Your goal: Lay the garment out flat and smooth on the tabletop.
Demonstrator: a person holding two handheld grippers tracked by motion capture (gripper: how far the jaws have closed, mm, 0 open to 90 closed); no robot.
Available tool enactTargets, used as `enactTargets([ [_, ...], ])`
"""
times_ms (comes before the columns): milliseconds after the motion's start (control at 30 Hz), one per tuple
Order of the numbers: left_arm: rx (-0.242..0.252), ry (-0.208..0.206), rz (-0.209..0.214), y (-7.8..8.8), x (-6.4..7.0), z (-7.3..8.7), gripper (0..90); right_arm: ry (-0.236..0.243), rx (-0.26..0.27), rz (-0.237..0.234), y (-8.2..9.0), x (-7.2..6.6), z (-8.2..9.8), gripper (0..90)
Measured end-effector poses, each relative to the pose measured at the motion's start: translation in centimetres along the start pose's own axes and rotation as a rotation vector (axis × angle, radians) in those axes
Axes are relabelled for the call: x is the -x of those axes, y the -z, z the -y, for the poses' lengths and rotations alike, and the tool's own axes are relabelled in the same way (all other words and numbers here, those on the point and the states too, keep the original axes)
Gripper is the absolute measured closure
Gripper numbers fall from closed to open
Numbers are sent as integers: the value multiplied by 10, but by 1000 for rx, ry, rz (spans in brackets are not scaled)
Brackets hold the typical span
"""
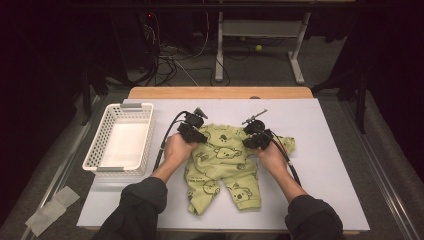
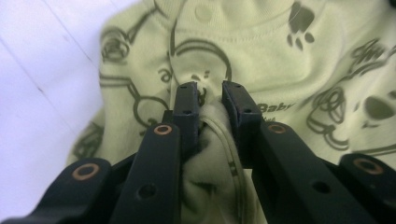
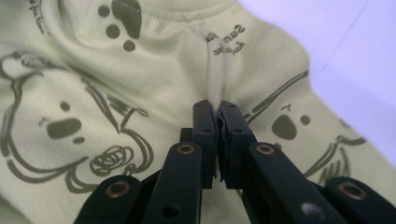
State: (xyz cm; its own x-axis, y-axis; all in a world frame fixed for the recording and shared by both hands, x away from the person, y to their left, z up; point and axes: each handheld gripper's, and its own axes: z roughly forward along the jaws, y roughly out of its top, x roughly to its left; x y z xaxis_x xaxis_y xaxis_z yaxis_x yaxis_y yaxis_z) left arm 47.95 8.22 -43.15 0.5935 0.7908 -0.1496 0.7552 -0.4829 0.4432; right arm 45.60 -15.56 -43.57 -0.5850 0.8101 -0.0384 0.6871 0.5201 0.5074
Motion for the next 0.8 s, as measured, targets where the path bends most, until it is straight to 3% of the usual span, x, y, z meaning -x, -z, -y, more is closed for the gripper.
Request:
enactTargets([
  [133, 76, 26, -52, 6, -6, -9, 742, -6, 41, 28, 2, 7, -15, 881],
  [233, 100, 22, -79, 6, -9, -17, 742, -21, 66, 43, 2, 13, -25, 881],
  [367, 122, 49, -73, 3, -15, -21, 740, -40, 90, 51, 1, 21, -33, 880],
  [433, 96, 47, -56, -4, -17, -20, 737, -55, 88, 45, -4, 23, -32, 878],
  [533, 14, 61, -35, -16, -18, -17, 666, -65, 33, 23, -16, 23, -26, 807],
  [633, 37, 69, -26, -12, -16, -12, 556, -76, 27, 12, -18, 23, -22, 722],
  [700, 35, 41, -36, -7, -13, -10, 479, -75, 65, 17, -10, 23, -20, 705],
  [800, 66, 24, -48, 2, -8, -2, 452, -76, 100, 19, 5, 24, -17, 692],
])
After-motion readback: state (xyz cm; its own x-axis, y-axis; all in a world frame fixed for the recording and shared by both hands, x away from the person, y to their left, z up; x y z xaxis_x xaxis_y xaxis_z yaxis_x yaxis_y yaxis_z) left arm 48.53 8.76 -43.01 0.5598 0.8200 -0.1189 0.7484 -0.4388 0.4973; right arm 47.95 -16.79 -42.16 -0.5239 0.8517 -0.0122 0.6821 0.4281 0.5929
